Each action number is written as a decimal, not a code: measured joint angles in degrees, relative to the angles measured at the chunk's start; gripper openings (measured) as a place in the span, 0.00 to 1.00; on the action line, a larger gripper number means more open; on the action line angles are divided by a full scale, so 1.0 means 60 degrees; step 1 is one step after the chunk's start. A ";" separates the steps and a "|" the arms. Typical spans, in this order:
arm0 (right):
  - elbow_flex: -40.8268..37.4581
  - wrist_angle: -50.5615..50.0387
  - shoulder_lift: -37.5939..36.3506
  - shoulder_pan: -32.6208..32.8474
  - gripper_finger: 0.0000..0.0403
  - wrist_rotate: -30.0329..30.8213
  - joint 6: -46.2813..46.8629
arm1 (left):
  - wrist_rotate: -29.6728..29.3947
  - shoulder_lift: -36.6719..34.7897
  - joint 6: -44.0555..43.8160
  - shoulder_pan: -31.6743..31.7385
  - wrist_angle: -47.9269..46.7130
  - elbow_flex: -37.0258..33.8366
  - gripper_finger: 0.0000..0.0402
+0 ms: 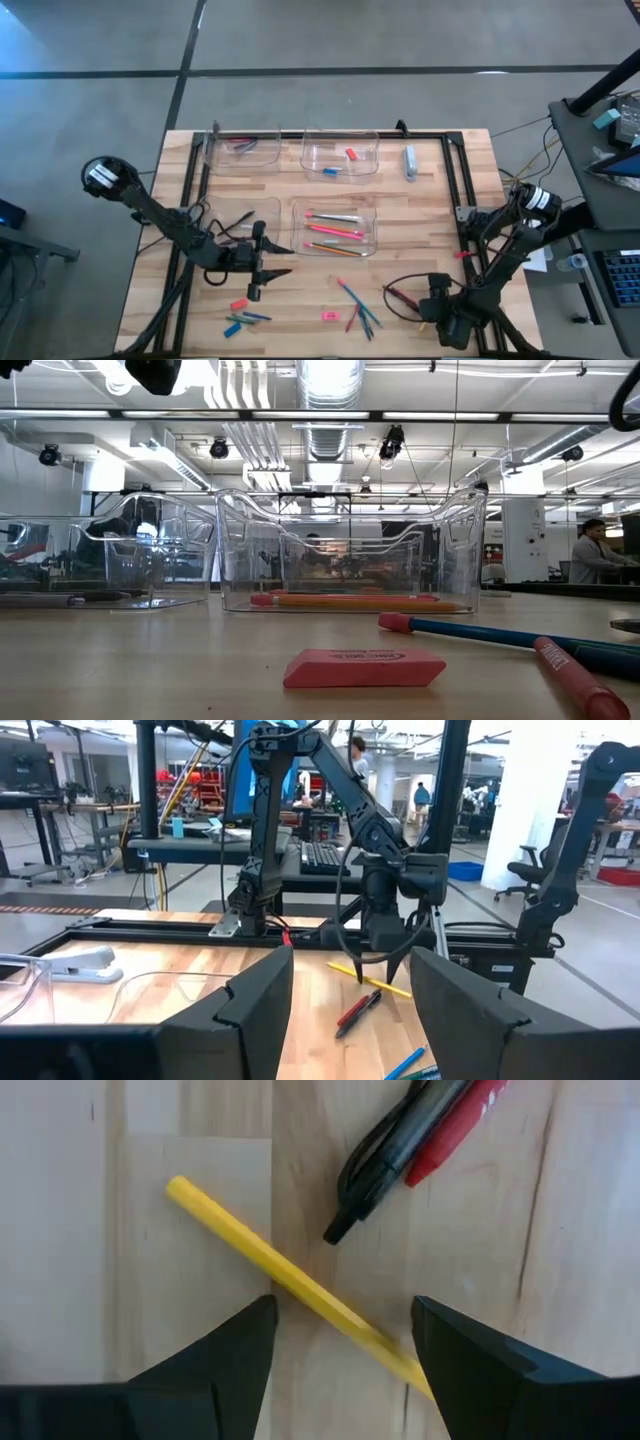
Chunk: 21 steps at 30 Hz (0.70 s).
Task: Sort crayons/erasers/pens/pencils in bins
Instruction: Put the yellow pencil into the bottom right transparent bin
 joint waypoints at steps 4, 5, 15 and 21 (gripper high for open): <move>-0.0031 0.0044 0.0310 -0.0001 0.50 -0.0281 -0.0166 | 0.0000 0.0000 -0.0007 0.0000 -0.0004 0.0000 0.46; -0.0033 0.0068 0.0371 0.0004 0.47 -0.0289 -0.0207 | 0.0002 0.0000 -0.0006 0.0000 -0.0007 0.0000 0.46; -0.0037 0.0179 0.0478 0.0134 0.18 -0.0474 -0.0279 | 0.0003 0.0000 -0.0029 0.0000 -0.0011 -0.0004 0.46; -0.0011 0.0216 0.0463 0.0160 0.05 -0.0529 -0.0578 | 0.0004 0.0000 -0.0033 0.0000 -0.0011 -0.0004 0.46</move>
